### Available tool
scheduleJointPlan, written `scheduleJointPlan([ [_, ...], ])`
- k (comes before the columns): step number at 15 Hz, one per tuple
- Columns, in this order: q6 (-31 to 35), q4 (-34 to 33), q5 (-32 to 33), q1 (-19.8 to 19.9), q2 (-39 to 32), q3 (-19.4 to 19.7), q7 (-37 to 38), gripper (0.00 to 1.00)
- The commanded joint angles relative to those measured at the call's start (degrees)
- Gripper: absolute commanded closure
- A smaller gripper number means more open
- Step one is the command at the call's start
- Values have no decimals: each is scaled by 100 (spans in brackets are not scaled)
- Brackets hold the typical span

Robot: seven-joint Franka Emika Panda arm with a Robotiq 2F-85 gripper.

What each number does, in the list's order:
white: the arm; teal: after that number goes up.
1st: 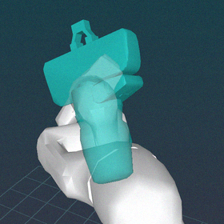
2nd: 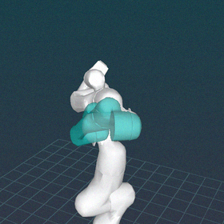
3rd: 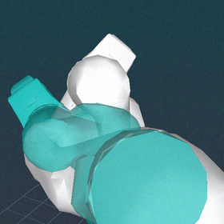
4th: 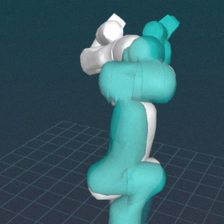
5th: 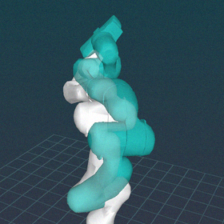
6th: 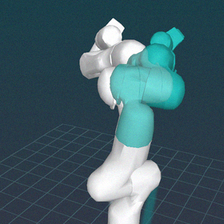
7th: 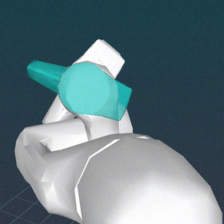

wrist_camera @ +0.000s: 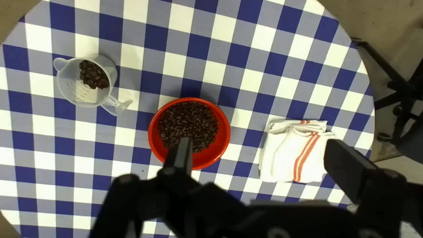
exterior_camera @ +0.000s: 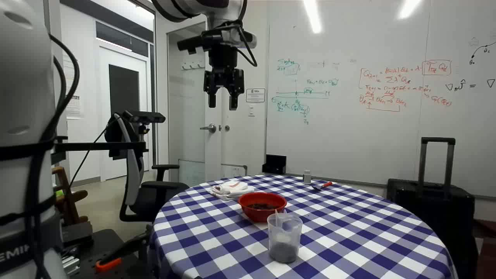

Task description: Pour the contents in the jug into the red bowl

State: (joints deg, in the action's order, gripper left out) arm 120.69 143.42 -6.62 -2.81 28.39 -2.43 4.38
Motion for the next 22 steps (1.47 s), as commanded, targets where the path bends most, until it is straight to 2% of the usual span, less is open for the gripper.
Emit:
scheduleJointPlan([
  [1, -15, -11, -2, 9, 0, -6, -4, 0],
  [5, 220, -37, 338, 51, -468, 51, -402, 0],
  [6, 258, -74, 371, 96, -608, 46, -284, 0],
  [7, 70, -1, 272, 40, -291, 22, -192, 0],
  [12, 140, 21, 335, 146, -548, 83, -160, 0],
  [19, 610, -350, 1552, 621, -1869, 346, -632, 0],
  [22, 946, -479, 1614, 638, -2375, 546, -1333, 0],
])
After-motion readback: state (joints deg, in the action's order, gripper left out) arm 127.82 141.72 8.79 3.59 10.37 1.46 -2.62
